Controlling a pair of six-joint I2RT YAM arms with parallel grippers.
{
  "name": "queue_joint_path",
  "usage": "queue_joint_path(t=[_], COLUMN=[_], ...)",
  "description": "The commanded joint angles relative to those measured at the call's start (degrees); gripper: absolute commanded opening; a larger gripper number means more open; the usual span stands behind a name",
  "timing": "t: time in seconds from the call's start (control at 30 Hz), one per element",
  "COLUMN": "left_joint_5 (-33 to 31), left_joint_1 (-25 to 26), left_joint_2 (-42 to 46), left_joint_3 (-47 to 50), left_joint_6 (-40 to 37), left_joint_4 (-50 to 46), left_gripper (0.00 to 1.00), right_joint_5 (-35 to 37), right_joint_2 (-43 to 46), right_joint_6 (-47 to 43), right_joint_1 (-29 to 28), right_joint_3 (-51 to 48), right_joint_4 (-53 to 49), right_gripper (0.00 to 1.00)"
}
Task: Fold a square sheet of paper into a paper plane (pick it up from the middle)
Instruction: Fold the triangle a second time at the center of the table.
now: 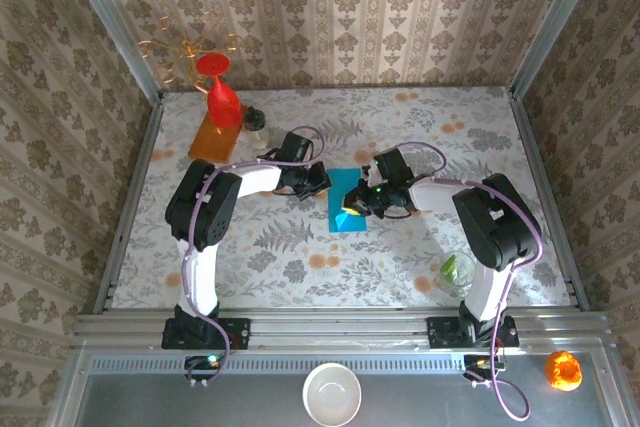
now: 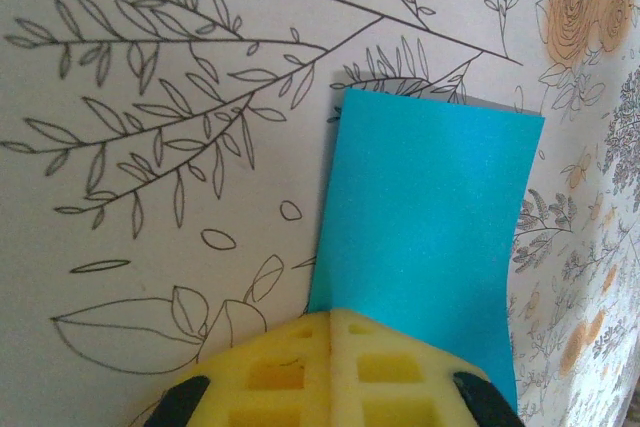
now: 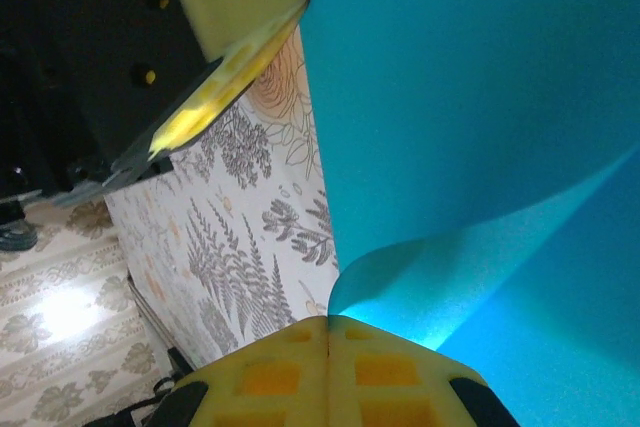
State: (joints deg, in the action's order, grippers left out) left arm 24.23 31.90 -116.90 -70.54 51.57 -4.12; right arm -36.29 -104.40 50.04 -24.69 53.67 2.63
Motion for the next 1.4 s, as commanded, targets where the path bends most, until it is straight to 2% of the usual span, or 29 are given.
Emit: queue_joint_path(t=[0.0, 0.27, 1.37], left_joint_5=[-0.93, -0.41, -0.33], left_joint_1=[0.62, 0.97, 1.06], left_joint_2=[-2.01, -2.1, -1.85], left_joint_3=[1.5, 1.85, 2.32], left_joint_6=[-1.3, -1.11, -0.95], left_joint_4=[-4.24, -3.79, -4.15], left_gripper=[0.05, 0.05, 0.05], right_joint_5=[2.99, 5.88, 2.93], right_joint_2=[-1.5, -2.95, -7.16], right_joint_6=[1.54, 2.43, -0.55], right_joint_1=[-0.36, -0.36, -0.36], right_joint_3=[1.27, 1.32, 3.41], right_joint_4=[1.35, 3.26, 4.73], right_gripper=[0.0, 0.0, 0.0])
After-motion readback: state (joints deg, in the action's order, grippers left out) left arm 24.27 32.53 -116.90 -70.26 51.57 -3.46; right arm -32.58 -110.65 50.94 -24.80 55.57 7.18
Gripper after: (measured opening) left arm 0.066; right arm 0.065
